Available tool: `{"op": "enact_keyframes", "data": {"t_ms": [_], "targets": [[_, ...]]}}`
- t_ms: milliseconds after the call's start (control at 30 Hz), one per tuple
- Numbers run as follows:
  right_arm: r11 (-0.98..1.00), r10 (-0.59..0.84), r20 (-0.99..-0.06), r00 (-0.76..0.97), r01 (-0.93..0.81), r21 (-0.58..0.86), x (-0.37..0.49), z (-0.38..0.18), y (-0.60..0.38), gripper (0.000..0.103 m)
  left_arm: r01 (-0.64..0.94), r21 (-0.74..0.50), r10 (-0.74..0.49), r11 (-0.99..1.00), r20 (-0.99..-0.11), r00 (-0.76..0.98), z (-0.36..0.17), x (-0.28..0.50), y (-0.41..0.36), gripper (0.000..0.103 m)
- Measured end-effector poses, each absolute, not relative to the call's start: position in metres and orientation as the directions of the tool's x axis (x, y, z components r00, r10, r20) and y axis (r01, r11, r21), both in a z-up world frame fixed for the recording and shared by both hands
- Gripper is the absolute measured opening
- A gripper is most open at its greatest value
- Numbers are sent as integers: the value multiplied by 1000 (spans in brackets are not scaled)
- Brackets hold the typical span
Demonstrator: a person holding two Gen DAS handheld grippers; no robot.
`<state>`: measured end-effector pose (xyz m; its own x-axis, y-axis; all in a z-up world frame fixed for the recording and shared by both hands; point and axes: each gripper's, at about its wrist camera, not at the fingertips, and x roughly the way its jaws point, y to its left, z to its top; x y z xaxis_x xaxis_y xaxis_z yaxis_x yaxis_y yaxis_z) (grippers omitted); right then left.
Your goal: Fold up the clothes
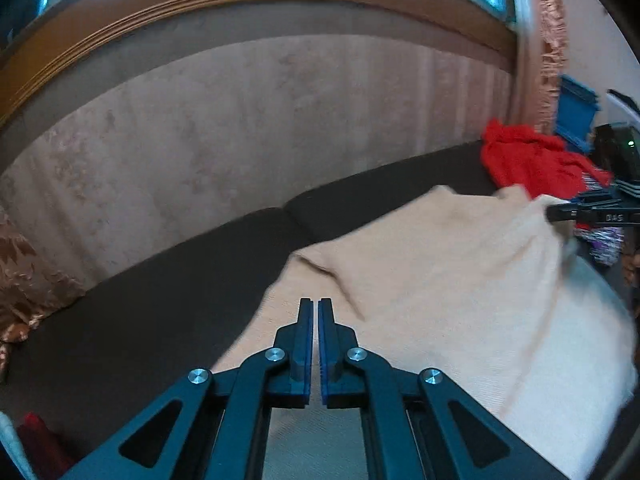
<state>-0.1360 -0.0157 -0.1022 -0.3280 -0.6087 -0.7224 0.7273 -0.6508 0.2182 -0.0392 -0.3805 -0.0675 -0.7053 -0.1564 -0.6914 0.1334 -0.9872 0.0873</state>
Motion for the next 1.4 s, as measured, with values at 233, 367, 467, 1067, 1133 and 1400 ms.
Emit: {"op": "enact_keyframes", "data": {"t_ms": [233, 367, 467, 1067, 1133, 1400], "targets": [[-708, -540, -782, -309, 669, 225, -172, -134, -30, 17, 225, 79, -216, -971, -692, -689, -80, -43, -382, 2], [-704, -558, -781, -279, 657, 268, -176, -145, -26, 23, 233, 73, -214, -970, -716, -665, -86, -31, -384, 3], [-703, -573, -770, -280, 651, 286, -176, -147, -23, 26, 250, 10, -178, -968, -727, -664, -93, -19, -389, 3], [-725, -530, -750, -395, 671, 159, -165, -144, -31, 49, 513, -29, -327, -858, -740, -588, -125, -13, -424, 9], [-733, -513, -742, -431, 670, 118, -160, -137, -28, 58, 511, -90, -295, -855, -727, -620, -115, 3, -424, 9], [-671, -564, -699, -440, 738, 77, -124, -113, -24, 69, 510, -273, -236, -816, -649, -723, -85, 94, -398, 10]]}}
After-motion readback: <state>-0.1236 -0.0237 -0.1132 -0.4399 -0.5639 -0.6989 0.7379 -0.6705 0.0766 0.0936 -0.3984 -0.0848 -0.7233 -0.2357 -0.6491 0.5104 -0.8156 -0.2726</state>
